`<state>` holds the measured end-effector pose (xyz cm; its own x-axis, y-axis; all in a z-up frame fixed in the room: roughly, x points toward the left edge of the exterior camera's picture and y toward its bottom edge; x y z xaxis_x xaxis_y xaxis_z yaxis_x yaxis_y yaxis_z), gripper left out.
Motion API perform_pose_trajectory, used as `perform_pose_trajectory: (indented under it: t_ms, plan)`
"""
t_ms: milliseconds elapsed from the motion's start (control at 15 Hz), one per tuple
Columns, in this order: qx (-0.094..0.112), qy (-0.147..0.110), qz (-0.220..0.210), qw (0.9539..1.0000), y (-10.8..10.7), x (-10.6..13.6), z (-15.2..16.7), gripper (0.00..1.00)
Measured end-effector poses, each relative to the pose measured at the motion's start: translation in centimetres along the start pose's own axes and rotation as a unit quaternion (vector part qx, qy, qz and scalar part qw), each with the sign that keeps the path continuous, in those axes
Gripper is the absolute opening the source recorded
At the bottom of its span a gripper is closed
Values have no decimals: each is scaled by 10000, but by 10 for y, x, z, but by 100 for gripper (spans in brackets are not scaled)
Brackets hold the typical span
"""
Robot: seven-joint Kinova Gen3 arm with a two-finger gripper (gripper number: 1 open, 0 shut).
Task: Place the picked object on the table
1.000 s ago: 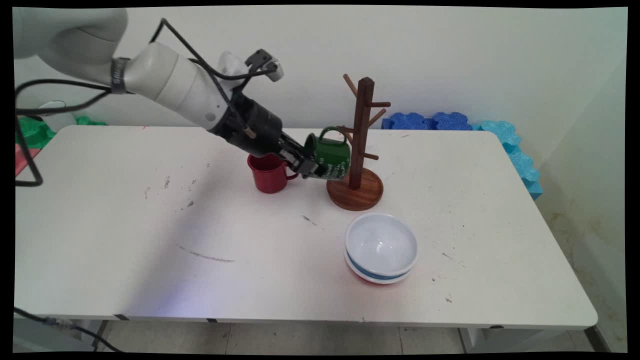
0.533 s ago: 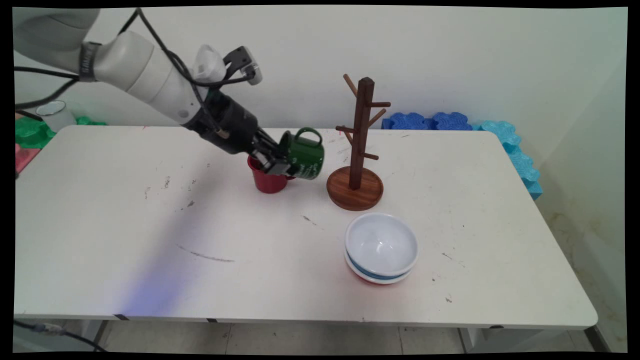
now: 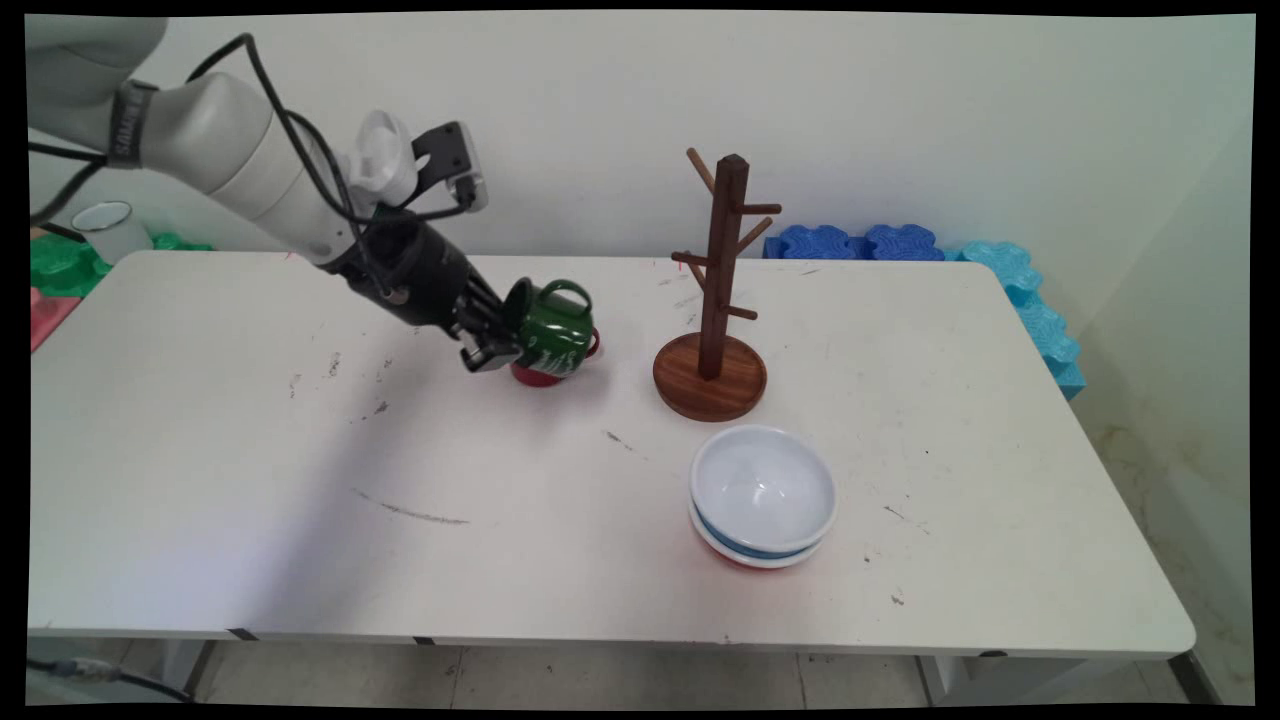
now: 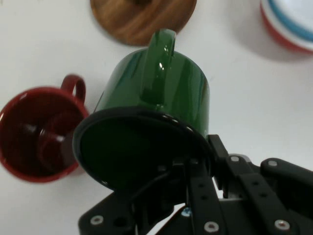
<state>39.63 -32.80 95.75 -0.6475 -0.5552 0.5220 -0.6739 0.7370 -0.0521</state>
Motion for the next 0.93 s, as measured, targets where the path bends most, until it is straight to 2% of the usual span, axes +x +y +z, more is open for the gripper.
perform_pose_trajectory:
  t_ms: [400,933]
  plan:
    - [297,-488,298,9979,5,-18,1,0]
    - [519,-1002,498,9924,10,-39,11,0]
